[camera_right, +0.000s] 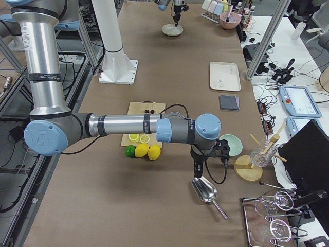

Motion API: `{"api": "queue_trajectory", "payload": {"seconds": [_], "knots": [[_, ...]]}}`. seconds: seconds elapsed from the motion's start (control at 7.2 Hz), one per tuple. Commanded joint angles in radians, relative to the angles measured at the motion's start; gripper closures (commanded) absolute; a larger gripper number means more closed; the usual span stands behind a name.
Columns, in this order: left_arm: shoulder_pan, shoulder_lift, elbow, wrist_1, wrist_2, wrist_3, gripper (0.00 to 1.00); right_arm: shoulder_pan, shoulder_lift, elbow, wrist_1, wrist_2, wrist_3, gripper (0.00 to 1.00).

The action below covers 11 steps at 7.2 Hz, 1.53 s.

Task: Place red cherry on plate
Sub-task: 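Reach the left gripper to the white plate and grasp its rim, then carry the white plate with the left gripper to the table center and lower it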

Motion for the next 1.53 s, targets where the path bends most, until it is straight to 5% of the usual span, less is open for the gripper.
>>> {"api": "queue_trajectory", "payload": {"seconds": [0.0, 0.14, 0.56, 1.11, 1.39], "knots": [[-0.071, -0.026, -0.005, 0.013, -0.072, -0.017, 1.0, 0.0, 0.002, 0.006, 0.0, 0.002, -0.001, 0.0], [-0.114, -0.072, -0.008, 0.03, -0.138, -0.097, 1.0, 0.0, 0.002, 0.006, 0.001, 0.002, -0.001, 0.0], [-0.101, -0.282, -0.002, 0.028, -0.122, -0.424, 1.0, 0.0, 0.002, 0.012, 0.001, 0.005, -0.002, 0.0], [0.27, -0.511, -0.077, 0.03, 0.282, -0.964, 1.0, -0.002, 0.002, 0.015, 0.001, 0.003, -0.002, 0.0], [0.423, -0.523, -0.192, 0.172, 0.468, -1.064, 1.0, -0.002, 0.0, 0.016, 0.001, 0.005, -0.001, 0.0]]}}
